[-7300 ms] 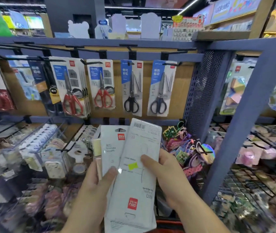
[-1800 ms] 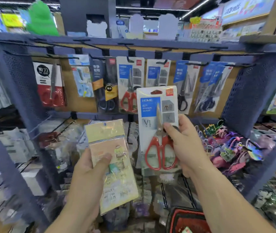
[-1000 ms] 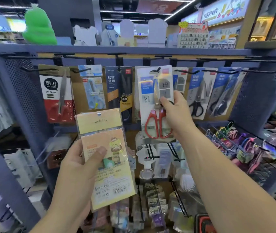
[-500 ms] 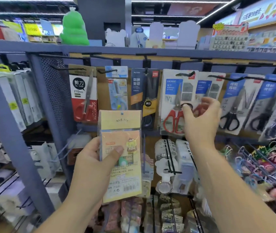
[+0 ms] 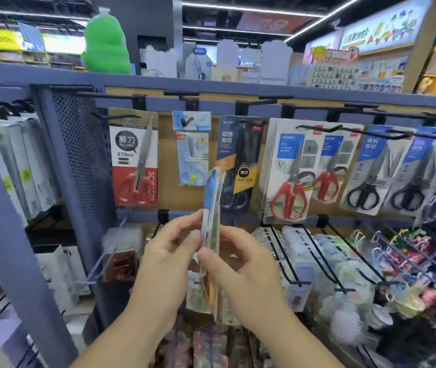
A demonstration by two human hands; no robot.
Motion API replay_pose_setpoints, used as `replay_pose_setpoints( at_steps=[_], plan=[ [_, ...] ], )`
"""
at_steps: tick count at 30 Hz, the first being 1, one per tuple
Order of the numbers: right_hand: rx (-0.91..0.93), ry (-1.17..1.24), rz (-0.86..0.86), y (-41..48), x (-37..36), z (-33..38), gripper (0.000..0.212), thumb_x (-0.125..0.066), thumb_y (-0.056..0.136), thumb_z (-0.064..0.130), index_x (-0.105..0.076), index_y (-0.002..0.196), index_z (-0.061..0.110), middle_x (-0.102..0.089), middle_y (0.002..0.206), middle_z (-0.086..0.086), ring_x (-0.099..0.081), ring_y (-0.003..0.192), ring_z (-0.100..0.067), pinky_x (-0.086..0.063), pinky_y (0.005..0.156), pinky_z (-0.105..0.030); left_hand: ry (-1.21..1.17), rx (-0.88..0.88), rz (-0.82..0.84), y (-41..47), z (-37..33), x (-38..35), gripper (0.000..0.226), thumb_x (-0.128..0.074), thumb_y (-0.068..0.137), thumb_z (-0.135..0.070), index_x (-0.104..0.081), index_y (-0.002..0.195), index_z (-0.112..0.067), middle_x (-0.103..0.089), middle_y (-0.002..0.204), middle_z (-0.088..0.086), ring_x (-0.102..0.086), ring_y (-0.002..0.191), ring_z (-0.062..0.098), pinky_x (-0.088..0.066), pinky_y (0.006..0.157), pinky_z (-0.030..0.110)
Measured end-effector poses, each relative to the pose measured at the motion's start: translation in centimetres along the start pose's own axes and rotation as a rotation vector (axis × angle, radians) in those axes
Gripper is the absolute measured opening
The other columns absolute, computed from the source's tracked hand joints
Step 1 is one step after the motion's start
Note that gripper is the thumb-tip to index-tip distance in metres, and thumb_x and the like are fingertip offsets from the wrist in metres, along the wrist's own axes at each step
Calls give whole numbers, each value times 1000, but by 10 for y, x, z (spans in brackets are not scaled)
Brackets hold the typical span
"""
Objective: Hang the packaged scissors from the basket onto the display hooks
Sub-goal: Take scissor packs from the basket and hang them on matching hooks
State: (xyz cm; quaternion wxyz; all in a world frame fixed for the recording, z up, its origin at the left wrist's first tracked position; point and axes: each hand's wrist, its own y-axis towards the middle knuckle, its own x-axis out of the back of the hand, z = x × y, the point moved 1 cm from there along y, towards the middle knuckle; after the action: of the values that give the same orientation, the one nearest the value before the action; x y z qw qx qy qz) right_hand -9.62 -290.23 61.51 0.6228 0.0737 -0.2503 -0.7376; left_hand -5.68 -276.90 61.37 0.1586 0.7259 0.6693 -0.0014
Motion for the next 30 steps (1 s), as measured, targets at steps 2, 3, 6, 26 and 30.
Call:
replay_pose_setpoints(
  at_steps=[2, 3, 6, 26, 30],
  plan=[
    [-29, 28, 5, 3, -9, 2, 27, -67, 95, 32, -74, 120, 38, -76, 111, 9, -71, 106, -15, -58, 92, -44, 42, -23, 3, 9, -1, 9, 33, -68, 99, -7, -80, 102, -37, -79, 105, -6, -74, 100, 18, -62, 84, 37],
    [-40, 55, 5, 4, -14, 3, 25, -64, 98, 32, -75, 119, 36, -77, 109, 7, -72, 104, -18, -58, 93, -50, 46, -32, -4, 14, 0, 14, 31, -73, 94, -8, -78, 99, -39, -78, 102, -8, -74, 96, 13, -60, 77, 29],
    [-93, 176, -21, 10, -26, 6, 18, -67, 101, 27, -78, 115, 32, -79, 109, 2, -75, 104, -24, -60, 92, -52, -15, 0, 8, 25, 0, 28, 39, -79, 80, -27, -69, 117, -35, -78, 108, -7, -75, 98, 12, -59, 77, 28],
    [-33, 51, -221, 73, -16, 41, 10, -62, 103, 16, -71, 107, 21, -79, 99, 6, -75, 92, -9, -60, 71, -27, -34, 72, -39, 53, -26, 84, 15, -67, 99, -7, -66, 111, -14, -82, 98, 9, -79, 85, 31, -63, 74, 49],
    [103, 37, -162, 90, -14, 65, 23, -57, 102, 1, -64, 115, 20, -77, 108, 8, -74, 99, -6, -60, 83, -26, -33, 34, -114, 55, -31, 88, 13, -67, 99, -4, -65, 107, -15, -82, 94, 8, -79, 80, 28, -61, 69, 44]
  ],
)
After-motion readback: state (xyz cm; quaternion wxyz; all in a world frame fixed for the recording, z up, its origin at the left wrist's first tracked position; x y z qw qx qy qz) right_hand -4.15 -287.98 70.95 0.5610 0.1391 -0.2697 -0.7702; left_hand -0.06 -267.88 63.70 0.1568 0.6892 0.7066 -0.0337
